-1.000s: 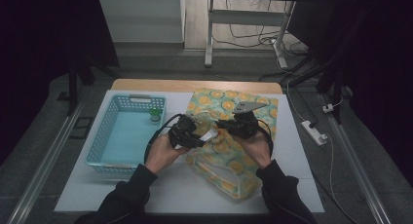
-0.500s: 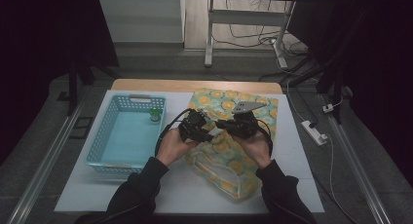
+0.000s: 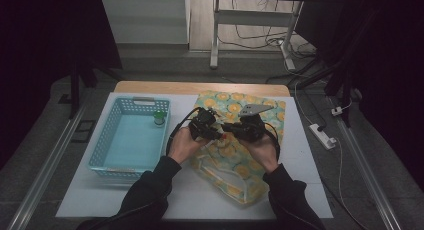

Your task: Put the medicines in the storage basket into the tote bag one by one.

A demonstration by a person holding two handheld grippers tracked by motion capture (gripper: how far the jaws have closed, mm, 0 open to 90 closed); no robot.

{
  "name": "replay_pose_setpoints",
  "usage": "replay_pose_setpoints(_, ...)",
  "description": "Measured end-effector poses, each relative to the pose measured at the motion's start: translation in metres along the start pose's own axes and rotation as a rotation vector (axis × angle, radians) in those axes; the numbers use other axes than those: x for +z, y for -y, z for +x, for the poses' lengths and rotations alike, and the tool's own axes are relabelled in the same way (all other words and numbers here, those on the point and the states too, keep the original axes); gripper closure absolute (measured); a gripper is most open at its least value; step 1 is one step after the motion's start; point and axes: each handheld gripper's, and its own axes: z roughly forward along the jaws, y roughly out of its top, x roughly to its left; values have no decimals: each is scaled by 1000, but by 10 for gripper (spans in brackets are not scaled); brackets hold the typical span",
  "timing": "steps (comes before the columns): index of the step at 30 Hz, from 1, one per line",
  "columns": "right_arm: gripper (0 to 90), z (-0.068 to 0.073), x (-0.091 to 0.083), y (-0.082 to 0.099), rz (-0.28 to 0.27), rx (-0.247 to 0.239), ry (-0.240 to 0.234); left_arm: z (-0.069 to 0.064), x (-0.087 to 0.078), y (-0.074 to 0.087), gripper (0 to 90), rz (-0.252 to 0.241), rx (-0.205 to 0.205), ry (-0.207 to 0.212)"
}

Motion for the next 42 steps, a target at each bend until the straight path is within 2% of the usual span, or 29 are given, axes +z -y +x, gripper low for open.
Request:
replay_pose_setpoints(8, 900, 0, 3, 1, 7, 1, 3, 8, 4, -4, 710, -14, -37, 2)
replay_pose_setpoints(24, 900, -2, 5, 4, 13, 9, 17, 17, 24, -6, 708, -34, -50, 5)
replay_pose_setpoints(27, 900, -2, 7, 4, 16, 10, 18, 17, 26, -6, 697, -46, -34, -3)
replay_pose_setpoints(29, 900, -2, 7, 4, 16, 10, 21, 18, 24, -5, 633, -67, -39, 10)
replay_pose_setpoints(31, 900, -3, 6, 4, 15, 12, 20, 18, 20, -6, 572, -67, -41, 22)
replay_pose_setpoints(36, 900, -3, 5, 4, 11, 11, 21, 11, 10, -4, 435, -50, -12, -7)
replay_pose_setpoints(42, 900, -2, 5, 4, 11, 12, 18, 8, 1, 4, 316, -42, 9, 3)
